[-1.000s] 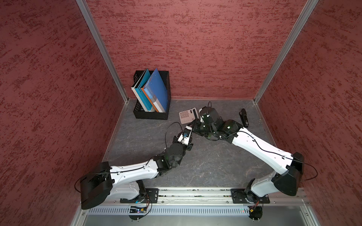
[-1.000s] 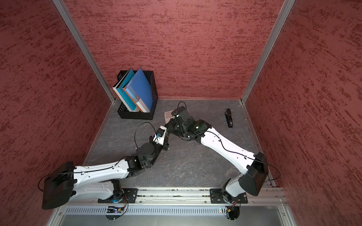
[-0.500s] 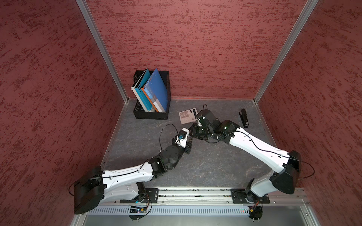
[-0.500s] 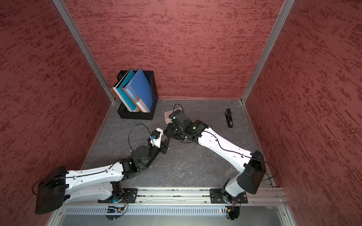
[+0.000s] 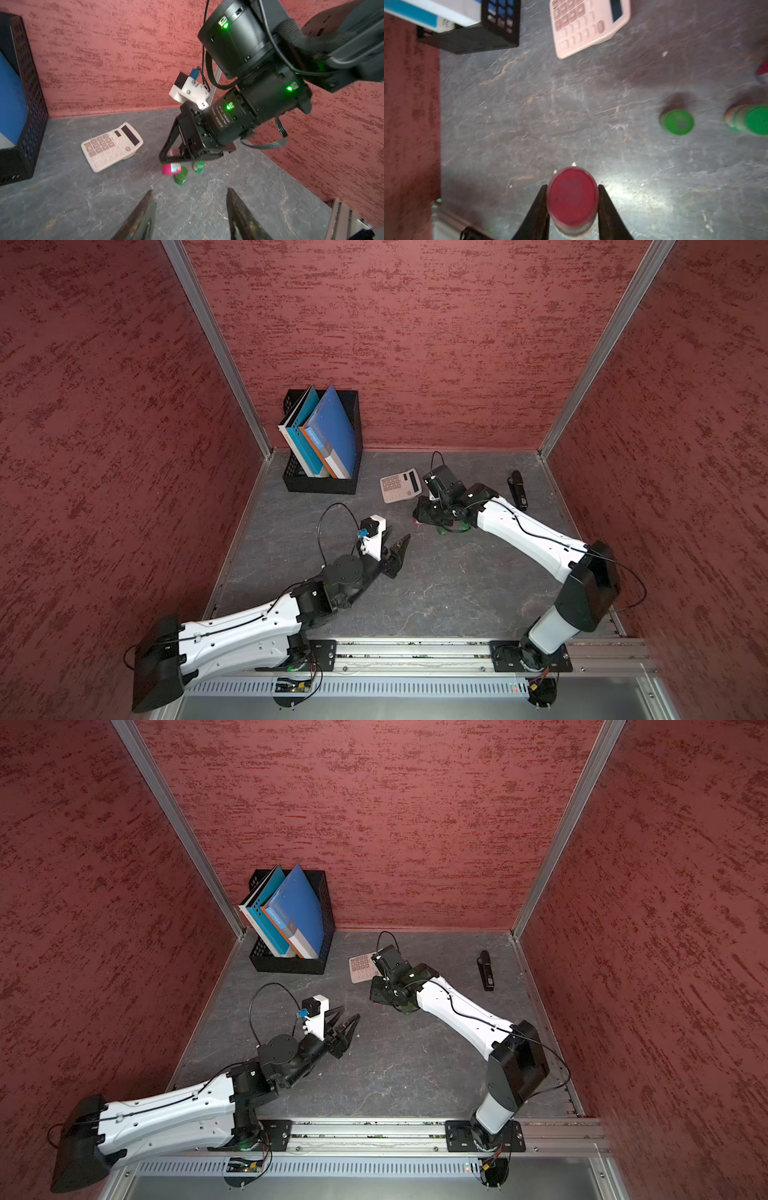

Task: Close the paint jar lid
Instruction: Place the paint jar at the center of the board.

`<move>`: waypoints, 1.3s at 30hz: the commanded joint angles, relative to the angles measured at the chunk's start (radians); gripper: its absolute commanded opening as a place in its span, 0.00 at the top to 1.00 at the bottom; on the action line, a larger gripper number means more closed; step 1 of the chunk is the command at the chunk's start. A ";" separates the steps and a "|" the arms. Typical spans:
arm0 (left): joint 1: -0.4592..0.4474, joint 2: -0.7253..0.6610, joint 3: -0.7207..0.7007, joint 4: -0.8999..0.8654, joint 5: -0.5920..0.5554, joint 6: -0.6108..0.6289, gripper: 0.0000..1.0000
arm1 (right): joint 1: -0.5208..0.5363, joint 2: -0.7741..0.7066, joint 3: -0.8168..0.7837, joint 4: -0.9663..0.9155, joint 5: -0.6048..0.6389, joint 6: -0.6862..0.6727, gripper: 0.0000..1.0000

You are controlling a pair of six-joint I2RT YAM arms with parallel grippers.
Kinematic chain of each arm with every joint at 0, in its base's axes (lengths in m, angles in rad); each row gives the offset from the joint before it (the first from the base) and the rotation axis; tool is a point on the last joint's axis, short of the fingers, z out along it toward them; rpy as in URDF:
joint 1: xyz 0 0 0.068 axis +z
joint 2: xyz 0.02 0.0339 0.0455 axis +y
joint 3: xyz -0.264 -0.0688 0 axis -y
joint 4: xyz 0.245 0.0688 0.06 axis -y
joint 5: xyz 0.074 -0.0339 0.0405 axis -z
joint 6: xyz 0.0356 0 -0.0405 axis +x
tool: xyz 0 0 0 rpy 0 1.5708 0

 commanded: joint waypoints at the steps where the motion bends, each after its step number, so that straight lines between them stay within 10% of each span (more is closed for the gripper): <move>1: -0.010 -0.059 -0.025 -0.147 -0.035 -0.102 0.44 | -0.039 0.011 -0.013 0.043 0.169 -0.101 0.70; 16: -0.006 -0.066 -0.013 -0.193 -0.107 -0.118 0.42 | -0.102 0.212 -0.148 0.543 0.643 -0.312 0.67; 39: 0.001 -0.148 -0.014 -0.268 -0.142 -0.170 0.40 | -0.183 0.387 -0.031 0.535 0.451 -0.312 0.61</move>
